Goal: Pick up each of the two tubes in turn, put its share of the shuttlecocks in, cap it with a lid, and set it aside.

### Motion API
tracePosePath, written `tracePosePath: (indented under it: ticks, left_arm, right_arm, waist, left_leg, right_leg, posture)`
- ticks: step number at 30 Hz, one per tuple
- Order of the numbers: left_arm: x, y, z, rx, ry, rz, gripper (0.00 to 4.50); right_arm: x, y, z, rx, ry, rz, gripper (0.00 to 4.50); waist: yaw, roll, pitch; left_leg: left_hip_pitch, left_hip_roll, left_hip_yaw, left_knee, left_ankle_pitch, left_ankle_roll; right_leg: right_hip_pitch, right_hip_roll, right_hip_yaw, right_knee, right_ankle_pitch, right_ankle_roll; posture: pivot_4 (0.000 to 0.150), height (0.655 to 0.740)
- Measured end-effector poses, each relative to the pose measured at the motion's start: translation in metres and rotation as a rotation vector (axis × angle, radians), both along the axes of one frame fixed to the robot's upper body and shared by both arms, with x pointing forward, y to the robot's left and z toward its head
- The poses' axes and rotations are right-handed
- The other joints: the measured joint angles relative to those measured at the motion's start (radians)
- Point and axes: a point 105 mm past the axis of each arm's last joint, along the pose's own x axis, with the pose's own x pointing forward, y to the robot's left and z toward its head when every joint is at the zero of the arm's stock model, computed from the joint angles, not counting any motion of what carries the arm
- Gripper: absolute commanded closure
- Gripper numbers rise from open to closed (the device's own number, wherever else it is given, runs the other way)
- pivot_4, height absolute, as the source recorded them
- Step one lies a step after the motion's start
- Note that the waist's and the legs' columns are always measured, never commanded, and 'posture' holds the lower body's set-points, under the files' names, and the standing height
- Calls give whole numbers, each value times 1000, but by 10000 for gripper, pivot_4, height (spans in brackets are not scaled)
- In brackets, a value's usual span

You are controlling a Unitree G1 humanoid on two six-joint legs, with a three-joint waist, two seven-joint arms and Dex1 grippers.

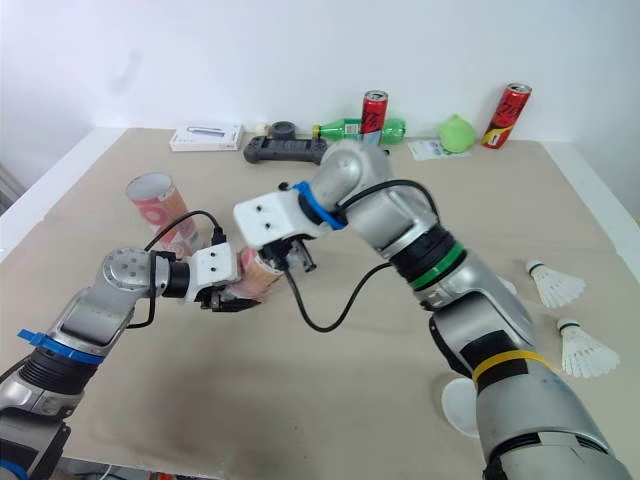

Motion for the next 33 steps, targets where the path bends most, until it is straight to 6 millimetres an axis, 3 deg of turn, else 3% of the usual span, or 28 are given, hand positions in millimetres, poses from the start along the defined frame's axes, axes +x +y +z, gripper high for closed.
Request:
tracePosePath:
  ticks: [5, 9, 12, 16, 19, 20, 21, 22, 23, 26, 27, 29, 33]
  left_arm:
    - [1, -1, 0, -4, -1, 2, 14672]
    - [0, -4, -1, -16, -1, 0, 14672]
    - [0, -7, 0, -56, 0, 6, 14672]
    - [0, -25, 5, -219, 27, 12, 14672]
    - [0, -41, 18, -335, 25, -4, 14672]
    - [0, -43, 21, -356, 20, -5, 14672]
    - [2, -45, 27, -396, 6, 3, 14672]
    - [2, -46, 29, -413, 2, 6, 14672]
    - [4, -57, 41, -529, -16, 13, 14672]
    - [4, -67, 47, -597, -26, 11, 14672]
    - [3, -73, 51, -639, -50, 11, 14672]
    - [3, -76, 47, -673, -75, 30, 14672]
    - [-1, -79, 12, -675, -30, 95, 14672]
  right_arm:
    - [-13, -16, 26, 82, 52, -15, 44794]
    - [-19, -44, 43, 148, 92, -82, 44794]
    - [-26, -66, 39, 194, 167, -120, 44794]
    - [-49, -115, 17, 170, 292, -216, 44794]
    - [-68, -140, 0, 92, 358, -287, 35653]
    - [-72, -146, -5, 70, 377, -310, 29159]
    - [-79, -157, -15, 24, 409, -348, 28237]
    - [-81, -161, -18, 5, 418, -361, 22910]
    - [-91, -179, -39, -81, 470, -415, 17389]
    - [-96, -190, -49, -146, 457, -423, 6656]
    - [-100, -202, -58, -208, 454, -442, 1166]
    - [-109, -216, -70, -287, 463, -456, 518]
    - [-122, -229, -91, -355, 482, -445, 518]
  waist:
    - [0, 0, 0]
    - [2, 0, 0]
    - [4, 0, 0]
    - [12, -3, 7]
    - [2, -9, 13]
    - [2, -11, 14]
    - [0, -11, 14]
    - [0, -11, 15]
    - [-1, -11, 16]
    - [-2, -10, 18]
    - [-1, -10, 18]
    - [1, -9, 18]
    - [-2, -9, 19]
  left_leg:
    - [0, -1, 0, 0, 0, 0]
    - [-1, -2, 0, 0, 0, 0]
    - [-2, -5, -1, 0, 0, 0]
    - [-8, -10, -2, 1, 0, 0]
    - [-10, -11, -1, 2, -1, 2]
    - [-10, -11, -1, 2, -1, 2]
    - [-11, -10, -1, 1, -2, 3]
    - [-11, -10, 0, 1, -2, 3]
    - [-11, -9, 1, 1, -2, 3]
    - [-11, -8, 3, 1, -1, 2]
    - [-12, -7, 4, 1, 0, 0]
    - [-12, -7, 3, 1, 0, -1]
    - [-11, -2, 7, 2, 2, -4]
  right_leg:
    - [0, -1, 0, 0, 0, 0]
    - [1, -3, -1, -2, 0, 0]
    - [1, -6, -1, -2, 1, 1]
    - [-2, -13, -2, -4, 1, 4]
    - [-5, -16, -2, -5, 1, 6]
    - [-5, -16, -2, -5, 1, 7]
    - [-6, -16, -1, -5, 0, 7]
    - [-6, -16, -1, -5, 0, 7]
    - [-6, -15, -1, -5, 0, 8]
    - [-8, -13, -1, -4, 1, 10]
    - [-8, -12, -1, -5, 2, 11]
    - [-8, -11, -1, -5, 2, 11]
    - [-9, -6, 1, -4, 6, 12]
  posture:
    - [1500, 7400]
    - [1500, 7400]
    - [1500, 7400]
    - [1500, 7400]
    - [1500, 7400]
    - [1500, 7400]
    - [1500, 7400]
    - [1500, 7400]
    - [1500, 7400]
    - [1500, 7400]
    - [1500, 7400]
    - [1500, 7400]
    - [1500, 7400]
